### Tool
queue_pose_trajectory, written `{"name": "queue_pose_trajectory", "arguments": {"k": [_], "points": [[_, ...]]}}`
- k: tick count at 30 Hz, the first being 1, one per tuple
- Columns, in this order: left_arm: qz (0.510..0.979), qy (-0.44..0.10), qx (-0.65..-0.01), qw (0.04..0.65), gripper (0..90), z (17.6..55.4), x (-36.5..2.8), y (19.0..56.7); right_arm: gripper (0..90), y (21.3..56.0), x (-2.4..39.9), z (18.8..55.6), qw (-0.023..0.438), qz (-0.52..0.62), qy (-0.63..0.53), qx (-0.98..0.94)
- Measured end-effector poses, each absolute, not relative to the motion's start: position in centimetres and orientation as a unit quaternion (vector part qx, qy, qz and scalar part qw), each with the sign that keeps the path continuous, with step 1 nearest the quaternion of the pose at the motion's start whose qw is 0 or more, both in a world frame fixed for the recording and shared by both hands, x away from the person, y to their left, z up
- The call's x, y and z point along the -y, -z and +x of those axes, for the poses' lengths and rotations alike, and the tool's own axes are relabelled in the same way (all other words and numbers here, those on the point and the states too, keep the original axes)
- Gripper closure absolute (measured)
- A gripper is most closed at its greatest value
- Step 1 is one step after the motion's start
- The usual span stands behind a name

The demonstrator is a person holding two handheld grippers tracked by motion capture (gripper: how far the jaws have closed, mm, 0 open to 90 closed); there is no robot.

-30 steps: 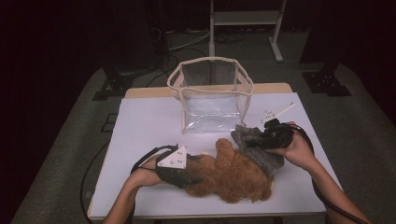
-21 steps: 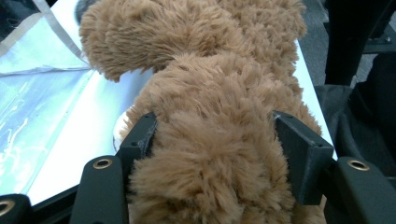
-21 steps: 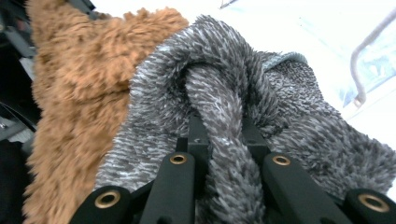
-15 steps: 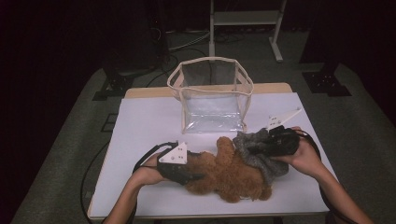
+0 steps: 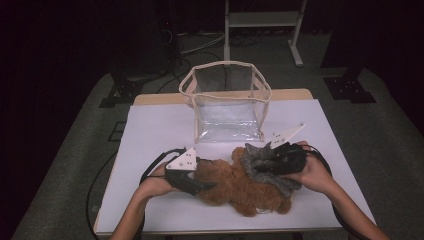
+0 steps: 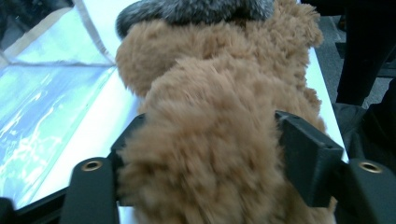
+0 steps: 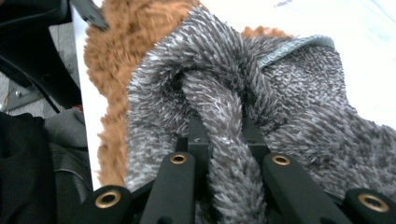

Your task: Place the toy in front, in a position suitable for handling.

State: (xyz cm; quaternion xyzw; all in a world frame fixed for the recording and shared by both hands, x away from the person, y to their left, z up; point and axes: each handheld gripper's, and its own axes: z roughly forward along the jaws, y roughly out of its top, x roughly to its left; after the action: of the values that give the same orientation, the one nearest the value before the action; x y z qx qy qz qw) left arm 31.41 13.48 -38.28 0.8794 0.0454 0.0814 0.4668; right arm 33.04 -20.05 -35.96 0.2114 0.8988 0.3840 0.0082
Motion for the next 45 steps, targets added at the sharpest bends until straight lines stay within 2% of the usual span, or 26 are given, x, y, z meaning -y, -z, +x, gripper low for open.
{"name": "queue_pose_trajectory", "arguments": {"k": [3, 7, 10, 15, 16, 20, 23, 28, 31, 32, 34, 37, 38, 41, 45], "points": [[0.877, -0.073, -0.059, 0.471, 28.2, 31.7, -14.3, 38.5, 79.0, 36.2, 22.0, 33.2, 0.02, 0.237, -0.38, -0.894], [0.872, -0.064, -0.061, 0.481, 38.1, 32.0, -14.2, 39.2, 78.9, 35.6, 22.9, 32.8, 0.032, 0.244, -0.378, -0.893], [0.871, -0.068, -0.065, 0.481, 40.0, 32.1, -14.0, 39.3, 78.8, 34.8, 22.3, 32.6, 0.038, 0.234, -0.384, -0.893], [0.871, -0.072, -0.062, 0.481, 40.1, 32.1, -13.7, 39.3, 78.7, 33.0, 18.4, 32.8, 0.034, 0.188, -0.401, -0.896], [0.871, -0.074, -0.061, 0.481, 40.0, 32.1, -13.7, 39.3, 78.5, 32.8, 16.4, 33.2, 0.026, 0.17, -0.404, -0.898], [0.871, -0.077, -0.059, 0.482, 39.2, 32.0, -13.7, 39.3, 78.1, 33.5, 13.2, 33.8, 0.018, 0.144, -0.399, -0.905], [0.87, -0.081, -0.06, 0.482, 37.5, 32.1, -13.8, 39.3, 78.1, 34.5, 12.5, 33.8, 0.02, 0.14, -0.377, -0.915], [0.869, -0.086, -0.068, 0.483, 31.5, 32.2, -14.2, 39.0, 78.3, 35.4, 14.4, 33.6, 0.024, 0.16, -0.375, -0.913], [0.875, -0.082, -0.078, 0.471, 20.8, 32.3, -14.5, 39.1, 78.3, 35.5, 16.3, 33.5, 0.032, 0.179, -0.376, -0.908], [0.875, -0.082, -0.078, 0.471, 20.2, 32.3, -14.5, 39.1, 78.2, 35.5, 17.1, 33.5, 0.032, 0.189, -0.378, -0.906], [0.874, -0.072, -0.081, 0.475, 20.6, 32.4, -14.7, 39.4, 78.2, 35.6, 17.8, 33.5, 0.032, 0.198, -0.381, -0.902], [0.87, -0.08, -0.076, 0.48, 31.0, 32.7, -14.5, 39.8, 78.2, 35.6, 20.4, 33.1, 0.041, 0.222, -0.39, -0.893], [0.87, -0.08, -0.076, 0.48, 31.9, 32.7, -14.5, 39.8, 78.2, 35.6, 20.4, 33.1, 0.041, 0.222, -0.39, -0.893], [0.87, -0.083, -0.088, 0.479, 32.2, 33.0, -14.3, 39.9, 78.2, 35.2, 20.9, 31.8, 0.048, 0.22, -0.399, -0.889], [0.864, -0.083, -0.106, 0.484, 32.1, 33.4, -14.6, 40.2, 78.0, 34.7, 19.3, 30.3, 0.047, 0.189, -0.403, -0.894]]}}
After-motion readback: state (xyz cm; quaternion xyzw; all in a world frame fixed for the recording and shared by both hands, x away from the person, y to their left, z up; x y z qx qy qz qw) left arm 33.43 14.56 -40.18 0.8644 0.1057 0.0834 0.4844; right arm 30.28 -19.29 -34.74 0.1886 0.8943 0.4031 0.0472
